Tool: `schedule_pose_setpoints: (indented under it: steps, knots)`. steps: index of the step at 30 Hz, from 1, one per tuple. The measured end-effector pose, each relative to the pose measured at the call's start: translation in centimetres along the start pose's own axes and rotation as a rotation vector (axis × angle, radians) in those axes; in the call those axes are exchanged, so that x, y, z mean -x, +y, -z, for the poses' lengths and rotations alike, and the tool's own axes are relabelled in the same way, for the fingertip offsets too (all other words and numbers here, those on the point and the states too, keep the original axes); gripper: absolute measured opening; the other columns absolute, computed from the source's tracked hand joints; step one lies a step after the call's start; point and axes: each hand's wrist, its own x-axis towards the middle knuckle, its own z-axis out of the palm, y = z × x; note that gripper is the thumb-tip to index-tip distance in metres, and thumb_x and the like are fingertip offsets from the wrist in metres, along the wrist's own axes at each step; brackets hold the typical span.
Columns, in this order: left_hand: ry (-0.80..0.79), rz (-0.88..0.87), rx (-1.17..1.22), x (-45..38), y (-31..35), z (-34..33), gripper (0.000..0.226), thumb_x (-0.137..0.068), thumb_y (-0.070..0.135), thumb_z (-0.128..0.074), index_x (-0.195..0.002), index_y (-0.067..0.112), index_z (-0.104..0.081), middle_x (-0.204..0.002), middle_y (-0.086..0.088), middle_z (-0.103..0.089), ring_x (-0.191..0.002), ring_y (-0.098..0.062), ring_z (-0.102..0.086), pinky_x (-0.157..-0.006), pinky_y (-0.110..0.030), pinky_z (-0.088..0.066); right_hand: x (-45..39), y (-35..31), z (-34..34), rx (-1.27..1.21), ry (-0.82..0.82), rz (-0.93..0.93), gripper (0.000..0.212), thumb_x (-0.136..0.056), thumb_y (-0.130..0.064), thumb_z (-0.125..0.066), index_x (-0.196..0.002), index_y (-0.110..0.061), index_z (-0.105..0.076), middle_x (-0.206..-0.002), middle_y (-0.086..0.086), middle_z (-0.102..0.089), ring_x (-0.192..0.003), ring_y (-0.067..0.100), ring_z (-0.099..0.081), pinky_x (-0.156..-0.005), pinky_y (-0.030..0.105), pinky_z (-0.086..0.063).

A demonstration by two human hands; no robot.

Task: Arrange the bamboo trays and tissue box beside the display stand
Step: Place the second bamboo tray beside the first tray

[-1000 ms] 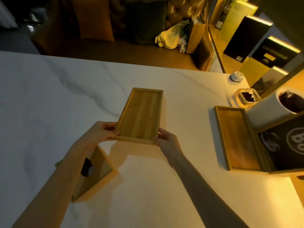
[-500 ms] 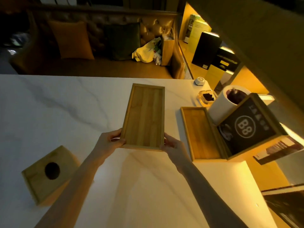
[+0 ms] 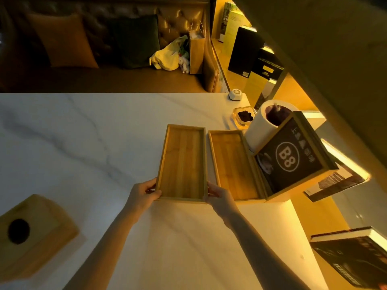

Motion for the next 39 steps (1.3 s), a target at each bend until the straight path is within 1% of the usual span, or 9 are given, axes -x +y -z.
schedule_pose_setpoints:
  steps: [2, 8, 11, 16, 23, 28, 31, 35, 39]
  knots:
    - [-0.007, 0.008, 0.005, -0.4, -0.3, -0.4, 0.04, -0.081, -0.001, -0.058, -0.119, 0.012, -0.055, -0.098, 0.003, -0.067, -0.093, -0.012, -0.062, -0.08, -0.021, -0.047, -0.6, 0.4, 0.2, -0.005, -0.003, -0.028, 0.038, -0.09, -0.001, -0.049, -0.124, -0.016, -0.053, -0.113, 0.001, -0.057, -0.11, 0.021, -0.05, -0.095, 0.036, -0.044]
    - [0.001, 0.034, 0.004, -1.6, -0.8, -0.8, 0.04, -0.08, -0.001, -0.058, -0.118, 0.014, -0.056, -0.094, 0.006, -0.067, -0.09, -0.009, -0.062, -0.078, -0.02, -0.047, -1.9, 1.0, 0.3, -0.028, -0.001, -0.058, 0.039, -0.088, 0.001, -0.051, -0.125, -0.013, -0.052, -0.112, 0.003, -0.057, -0.113, 0.025, -0.05, -0.094, 0.035, -0.043]
    - [0.013, 0.037, -0.009, -1.8, -0.8, -1.3, 0.039, -0.081, -0.001, -0.056, -0.118, 0.013, -0.056, -0.094, 0.004, -0.068, -0.091, -0.014, -0.063, -0.084, -0.028, -0.048, -2.3, 1.3, 0.3, -0.039, -0.002, -0.068, 0.042, -0.088, 0.001, -0.051, -0.128, -0.013, -0.049, -0.114, 0.004, -0.057, -0.112, 0.025, -0.051, -0.089, 0.03, -0.042]
    - [0.007, 0.053, -0.02, -2.1, -0.9, -1.9, 0.043, -0.082, -0.001, -0.055, -0.124, 0.008, -0.05, -0.118, -0.014, -0.063, -0.106, -0.027, -0.059, -0.101, -0.045, -0.044, -2.6, 1.6, 0.3, -0.053, 0.024, -0.083, 0.048, -0.086, 0.003, -0.053, -0.131, -0.011, -0.043, -0.121, 0.004, -0.055, -0.112, 0.023, -0.051, -0.092, 0.031, -0.044]
    - [-0.006, 0.06, -0.049, -2.6, -1.4, -2.6, 0.045, -0.083, 0.0, -0.054, -0.127, 0.008, -0.045, -0.124, -0.016, -0.059, -0.11, -0.029, -0.056, -0.102, -0.044, -0.043, -2.8, 2.2, 0.1, -0.016, 0.042, -0.06, 0.044, -0.088, 0.002, -0.051, -0.128, -0.015, -0.048, -0.115, 0.002, -0.057, -0.112, 0.023, -0.051, -0.09, 0.031, -0.046]
    - [0.002, 0.063, -0.088, -2.8, -1.7, -2.8, 0.047, -0.083, 0.002, -0.056, -0.128, 0.008, -0.044, -0.125, -0.016, -0.058, -0.112, -0.029, -0.055, -0.104, -0.044, -0.041, -2.9, 2.3, -0.3, 0.124, 0.1, -0.003, 0.035, -0.091, -0.004, -0.048, -0.124, -0.014, -0.052, -0.102, -0.001, -0.057, -0.099, 0.019, -0.054, -0.082, 0.026, -0.046]
    - [0.037, 0.052, -0.174, -3.0, -1.9, -3.1, 0.048, -0.082, 0.005, -0.058, -0.127, 0.008, -0.046, -0.121, -0.019, -0.058, -0.109, -0.029, -0.055, -0.1, -0.04, -0.042, -2.8, 2.5, -0.8, 0.291, 0.174, 0.038, 0.03, -0.093, -0.007, -0.045, -0.122, -0.01, -0.052, -0.102, 0.005, -0.06, -0.087, 0.016, -0.055, -0.072, 0.022, -0.046]
    - [0.061, 0.038, -0.237, -3.0, -2.3, -3.5, 0.047, -0.081, 0.005, -0.059, -0.126, 0.006, -0.047, -0.116, -0.021, -0.057, -0.106, -0.031, -0.055, -0.094, -0.037, -0.042, -2.4, 2.8, -1.4, 0.463, 0.242, 0.085, 0.027, -0.092, -0.008, -0.046, -0.118, -0.01, -0.052, -0.102, 0.009, -0.063, -0.081, 0.016, -0.057, -0.065, 0.02, -0.045]
    - [0.063, 0.039, -0.296, -3.0, -2.9, -3.7, 0.048, -0.082, 0.006, -0.059, -0.127, 0.007, -0.045, -0.117, -0.022, -0.054, -0.108, -0.033, -0.054, -0.094, -0.036, -0.042, -1.9, 3.1, -2.0, 0.47, 0.243, 0.103, 0.03, -0.093, -0.01, -0.045, -0.122, -0.013, -0.05, -0.102, 0.007, -0.064, -0.087, 0.02, -0.061, -0.068, 0.021, -0.047]
